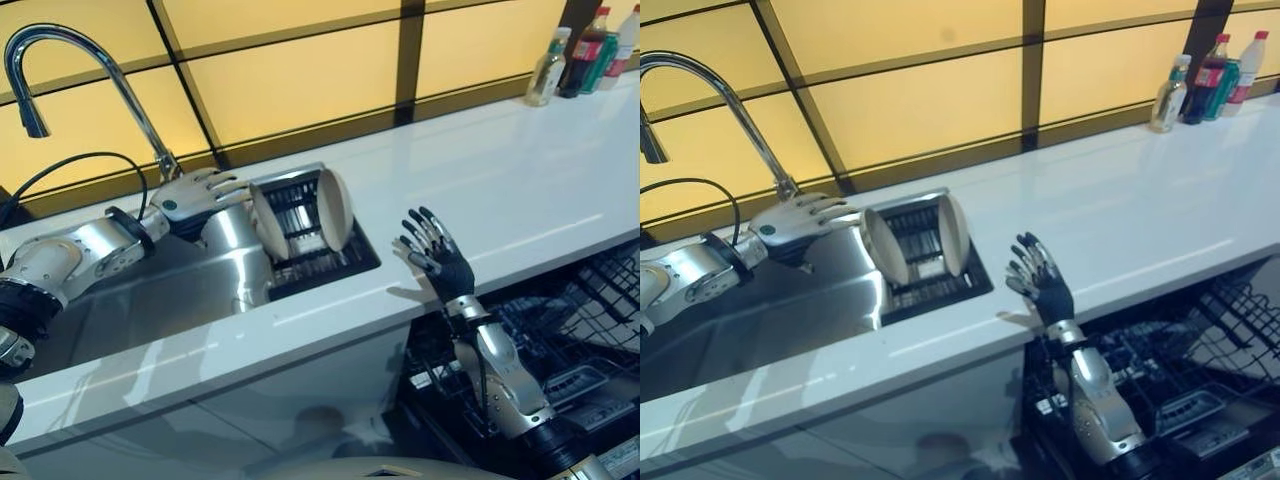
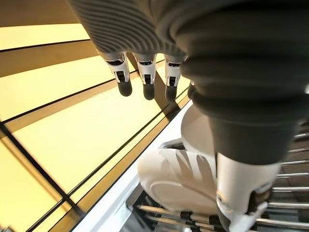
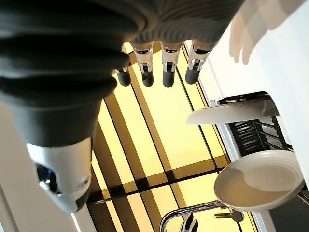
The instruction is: Pick up plates and place into dishwasher.
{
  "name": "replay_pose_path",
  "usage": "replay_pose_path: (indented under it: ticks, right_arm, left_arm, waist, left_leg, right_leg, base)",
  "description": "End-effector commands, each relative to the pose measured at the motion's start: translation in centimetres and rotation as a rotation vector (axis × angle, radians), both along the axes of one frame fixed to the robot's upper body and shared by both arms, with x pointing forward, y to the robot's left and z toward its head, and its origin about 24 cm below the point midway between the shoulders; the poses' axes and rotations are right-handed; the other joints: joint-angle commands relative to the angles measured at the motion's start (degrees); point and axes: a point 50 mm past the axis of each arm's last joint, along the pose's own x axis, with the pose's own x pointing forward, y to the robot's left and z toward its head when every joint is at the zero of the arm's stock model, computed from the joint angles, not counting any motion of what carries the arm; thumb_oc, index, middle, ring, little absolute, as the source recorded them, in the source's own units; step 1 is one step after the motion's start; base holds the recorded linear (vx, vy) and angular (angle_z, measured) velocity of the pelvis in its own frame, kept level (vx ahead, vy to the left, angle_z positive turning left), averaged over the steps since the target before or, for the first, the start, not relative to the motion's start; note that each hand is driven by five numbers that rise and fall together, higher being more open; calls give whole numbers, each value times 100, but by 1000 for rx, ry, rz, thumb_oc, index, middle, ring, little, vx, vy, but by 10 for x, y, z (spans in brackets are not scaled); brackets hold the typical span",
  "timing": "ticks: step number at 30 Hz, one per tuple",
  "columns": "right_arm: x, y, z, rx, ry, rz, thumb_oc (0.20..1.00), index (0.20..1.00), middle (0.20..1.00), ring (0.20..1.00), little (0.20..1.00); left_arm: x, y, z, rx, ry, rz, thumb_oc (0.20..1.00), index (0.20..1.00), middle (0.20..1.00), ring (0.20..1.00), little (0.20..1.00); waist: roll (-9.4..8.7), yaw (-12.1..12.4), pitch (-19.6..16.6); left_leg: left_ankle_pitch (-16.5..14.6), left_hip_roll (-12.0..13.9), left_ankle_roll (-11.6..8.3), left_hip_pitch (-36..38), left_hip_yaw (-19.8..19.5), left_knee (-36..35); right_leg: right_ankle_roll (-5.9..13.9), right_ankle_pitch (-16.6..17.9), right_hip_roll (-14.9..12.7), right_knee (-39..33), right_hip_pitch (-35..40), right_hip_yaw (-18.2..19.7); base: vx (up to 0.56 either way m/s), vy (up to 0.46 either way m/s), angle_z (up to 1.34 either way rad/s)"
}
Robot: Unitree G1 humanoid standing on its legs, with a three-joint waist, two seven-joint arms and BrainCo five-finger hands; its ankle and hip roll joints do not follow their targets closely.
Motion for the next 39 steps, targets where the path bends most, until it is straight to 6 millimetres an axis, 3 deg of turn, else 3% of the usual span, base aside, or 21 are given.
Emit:
replay_pose_path:
  ticks: [1, 9, 39]
  right_arm:
    - [4, 1, 25, 45, -132, 18, 1000, 1000, 1000, 1000, 1000]
    - [4, 3, 23, 52, -115, 21, 1000, 1000, 1000, 1000, 1000]
    - [0, -4, 19, 45, -93, 8, 1000, 1000, 1000, 1000, 1000]
  left_arm:
    - [9, 17, 24, -33, -127, 70, 1000, 1000, 1000, 1000, 1000]
    - [10, 27, 6, -13, -83, 111, 1000, 1000, 1000, 1000, 1000]
    - [6, 38, -24, 0, -52, 165, 1000, 1000, 1000, 1000, 1000]
  waist:
    - [-252, -18, 0]
    - [-265, -64, -7]
    - [-289, -246, 109]
  left_leg:
    - [-599, -103, 232, 99, 88, 25]
    - [-618, -121, 256, 105, 140, 25]
    - [-605, -115, 288, 132, 275, 25]
  right_leg:
    - [455, 424, -182, -8, -507, -156]
    - [472, 445, -183, 2, -531, -105]
    - [459, 472, -95, 9, -584, 68]
  base:
    - [28, 5, -3]
    - [33, -3, -5]
    - [11, -4, -3]
